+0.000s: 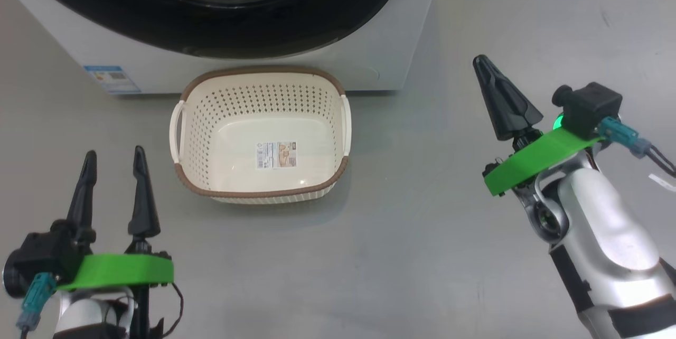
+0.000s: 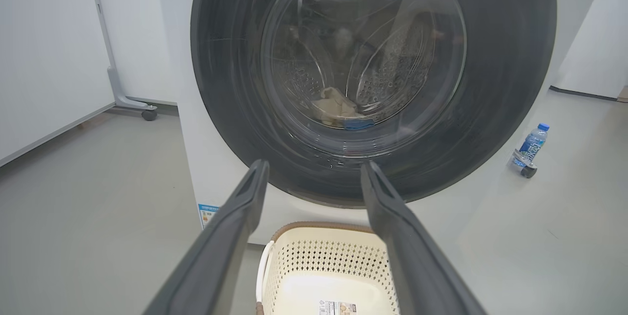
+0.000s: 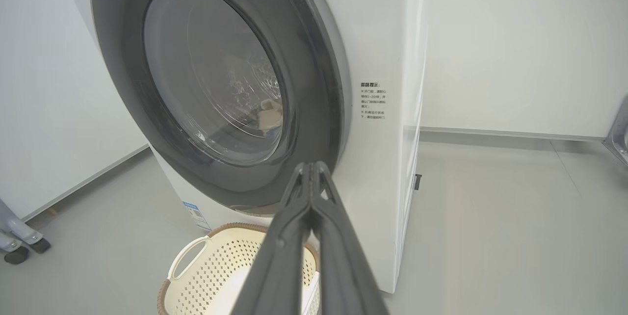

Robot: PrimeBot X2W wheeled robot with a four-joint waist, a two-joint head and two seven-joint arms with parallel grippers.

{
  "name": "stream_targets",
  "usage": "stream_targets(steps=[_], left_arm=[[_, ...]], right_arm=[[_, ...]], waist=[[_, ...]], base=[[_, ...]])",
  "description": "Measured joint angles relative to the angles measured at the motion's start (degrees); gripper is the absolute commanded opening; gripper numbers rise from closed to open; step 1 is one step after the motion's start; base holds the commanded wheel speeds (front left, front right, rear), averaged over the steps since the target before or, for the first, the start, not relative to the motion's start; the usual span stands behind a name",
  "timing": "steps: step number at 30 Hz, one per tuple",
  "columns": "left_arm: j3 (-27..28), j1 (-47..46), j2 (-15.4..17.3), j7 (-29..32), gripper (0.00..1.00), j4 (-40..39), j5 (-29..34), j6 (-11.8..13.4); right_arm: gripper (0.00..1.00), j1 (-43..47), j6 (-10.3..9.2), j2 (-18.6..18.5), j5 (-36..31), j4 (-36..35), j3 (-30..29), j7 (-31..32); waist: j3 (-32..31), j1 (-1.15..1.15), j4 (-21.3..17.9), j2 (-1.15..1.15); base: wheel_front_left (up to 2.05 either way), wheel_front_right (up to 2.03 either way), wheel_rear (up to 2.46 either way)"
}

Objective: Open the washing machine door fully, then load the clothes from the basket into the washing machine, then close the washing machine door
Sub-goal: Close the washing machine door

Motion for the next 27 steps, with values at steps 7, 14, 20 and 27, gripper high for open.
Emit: stream_targets(steps=[7,14,20,27], left_arm=[[2.1,4.2,-0.1,0.0,1.00,0.0,0.0,0.0],[3.4,5.6,-0.3,0.0,1.00,-0.4,-0.1,0.1],[4.3,8.5,-0.6,0.0,1.00,-0.8,-0.1,0.1],[4.7,9.8,-1.0,0.0,1.00,-1.7,0.1,0.5]], right_arm=[[0.00,4.5,0.00,0.7,-0.1,-1.5,-0.6,0.0],[0.80,7.1,0.00,1.0,-1.5,-1.8,-2.0,0.0],[1.00,10.0,0.00,1.7,-2.4,-2.7,-3.3,0.0],[1.00,13.9,0.00,1.9,-3.7,-4.7,-6.3,0.0]], waist=[[-4.1,0.00,-3.0,0.00],[-6.5,0.00,-4.9,0.00],[-8.5,0.00,-5.9,0.00],[-9.8,0.00,-6.5,0.00]], base=[[0.00,0.00,0.00],[0.00,0.00,0.00],[0.00,0.00,0.00],[0.00,0.00,0.00]])
